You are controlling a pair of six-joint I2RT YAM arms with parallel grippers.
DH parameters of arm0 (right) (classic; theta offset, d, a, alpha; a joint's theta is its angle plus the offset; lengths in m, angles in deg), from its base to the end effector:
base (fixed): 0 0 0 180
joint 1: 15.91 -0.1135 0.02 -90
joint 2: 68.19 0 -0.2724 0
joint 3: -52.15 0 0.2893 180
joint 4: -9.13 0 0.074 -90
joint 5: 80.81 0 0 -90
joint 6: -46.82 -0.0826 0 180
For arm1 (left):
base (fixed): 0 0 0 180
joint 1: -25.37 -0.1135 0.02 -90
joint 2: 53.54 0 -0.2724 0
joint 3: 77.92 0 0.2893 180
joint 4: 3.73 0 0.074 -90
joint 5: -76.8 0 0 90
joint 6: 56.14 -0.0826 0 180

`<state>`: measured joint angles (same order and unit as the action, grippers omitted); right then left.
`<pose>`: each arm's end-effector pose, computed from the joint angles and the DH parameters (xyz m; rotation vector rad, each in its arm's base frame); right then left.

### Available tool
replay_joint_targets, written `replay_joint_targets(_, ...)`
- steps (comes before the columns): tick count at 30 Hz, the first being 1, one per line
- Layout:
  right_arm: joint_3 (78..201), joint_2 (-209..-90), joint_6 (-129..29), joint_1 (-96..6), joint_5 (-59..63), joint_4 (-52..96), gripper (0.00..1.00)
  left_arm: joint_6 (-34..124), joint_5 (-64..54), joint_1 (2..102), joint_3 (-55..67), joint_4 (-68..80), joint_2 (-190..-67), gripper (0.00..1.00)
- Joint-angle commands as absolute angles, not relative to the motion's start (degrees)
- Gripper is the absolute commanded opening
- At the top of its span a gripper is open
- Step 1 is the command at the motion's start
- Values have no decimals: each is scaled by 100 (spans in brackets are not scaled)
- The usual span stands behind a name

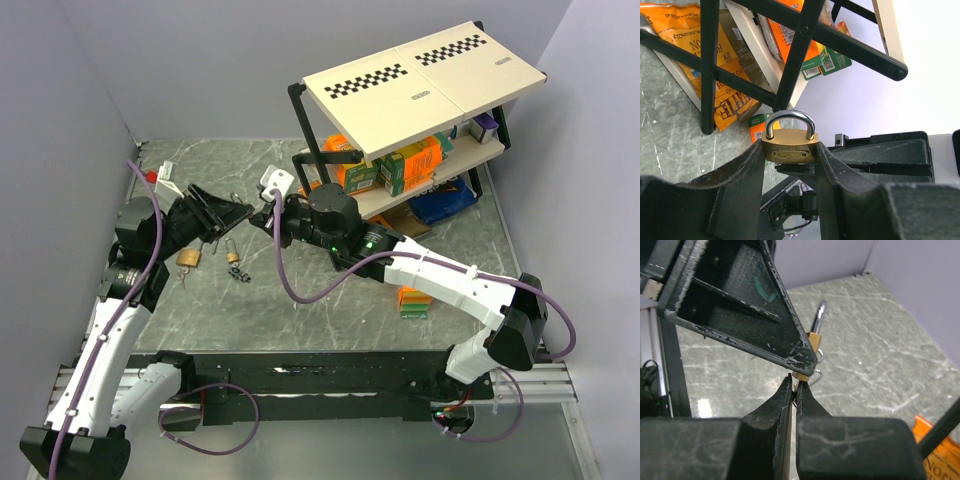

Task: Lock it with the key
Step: Remove the key from the lock.

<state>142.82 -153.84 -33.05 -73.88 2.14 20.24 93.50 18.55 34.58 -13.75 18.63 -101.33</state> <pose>0.2262 0.3806 0.3939 -1.0461 1.3772 0.7267 0.2477 -0.0842 0.3818 -0.3486 1.8194 -1.3348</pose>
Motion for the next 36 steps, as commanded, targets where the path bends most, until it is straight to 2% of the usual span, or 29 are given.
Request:
replay_joint_targets(1,14331,-15327,-3412,-7400,242,1996,0,9372,1484,3468,-1077,1641,-10118,1)
replay_joint_targets(5,14130,-15204,-3649,-7391,286,2066,0,9143,1123,3302,-778,1659,-10284,1)
replay_joint_targets(15,13602,-14809,-3606,-7391,409,2066,0,9275,1387,2809,-241,1465,-10768,1)
replay_joint_targets(28,13400,-14554,-3799,-7207,339,2427,0,8897,1044,2748,-214,1544,-10839,1)
replay_joint_targets(33,13399,-14527,-3834,-7207,234,2462,0,8643,650,2748,-101,1842,-11057,1)
replay_joint_targets(36,13400,-14457,-3799,-7198,67,2515,0,8029,317,2756,215,2509,-11558,1)
